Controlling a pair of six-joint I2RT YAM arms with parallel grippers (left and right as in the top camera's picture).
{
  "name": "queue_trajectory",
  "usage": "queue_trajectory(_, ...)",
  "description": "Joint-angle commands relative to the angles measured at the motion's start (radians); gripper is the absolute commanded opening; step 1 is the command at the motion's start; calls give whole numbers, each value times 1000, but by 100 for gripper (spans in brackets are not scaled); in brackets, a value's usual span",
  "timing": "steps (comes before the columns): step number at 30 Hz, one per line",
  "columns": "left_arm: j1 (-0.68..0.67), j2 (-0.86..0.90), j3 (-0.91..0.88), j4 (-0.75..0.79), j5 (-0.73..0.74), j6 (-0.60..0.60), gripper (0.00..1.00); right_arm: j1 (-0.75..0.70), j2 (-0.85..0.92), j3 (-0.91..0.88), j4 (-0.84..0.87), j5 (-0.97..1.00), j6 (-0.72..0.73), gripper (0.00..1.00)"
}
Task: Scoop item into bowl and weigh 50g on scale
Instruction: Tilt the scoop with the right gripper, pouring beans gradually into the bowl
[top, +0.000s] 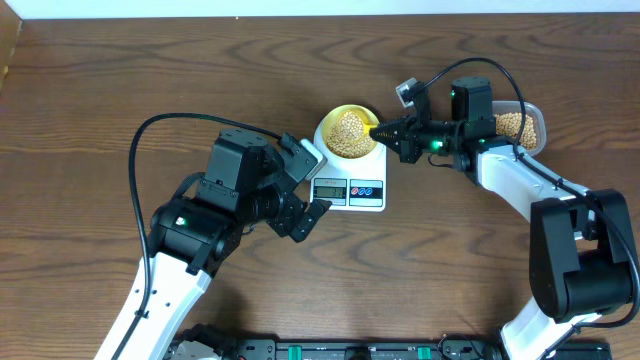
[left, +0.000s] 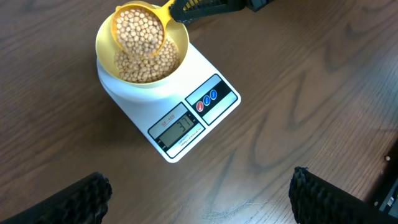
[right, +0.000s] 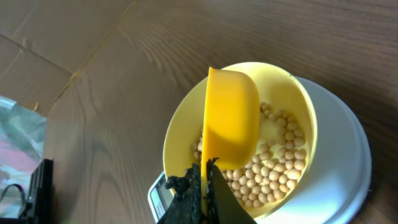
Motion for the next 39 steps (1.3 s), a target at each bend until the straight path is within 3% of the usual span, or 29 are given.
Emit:
queue_trajectory(1, 6, 5, 1, 1, 13, 17, 94, 5, 9, -5, 4, 3, -45, 1)
queue_trajectory(39, 6, 5, 1, 1, 13, 17, 94, 5, 9, -5, 10, 25, -69, 1)
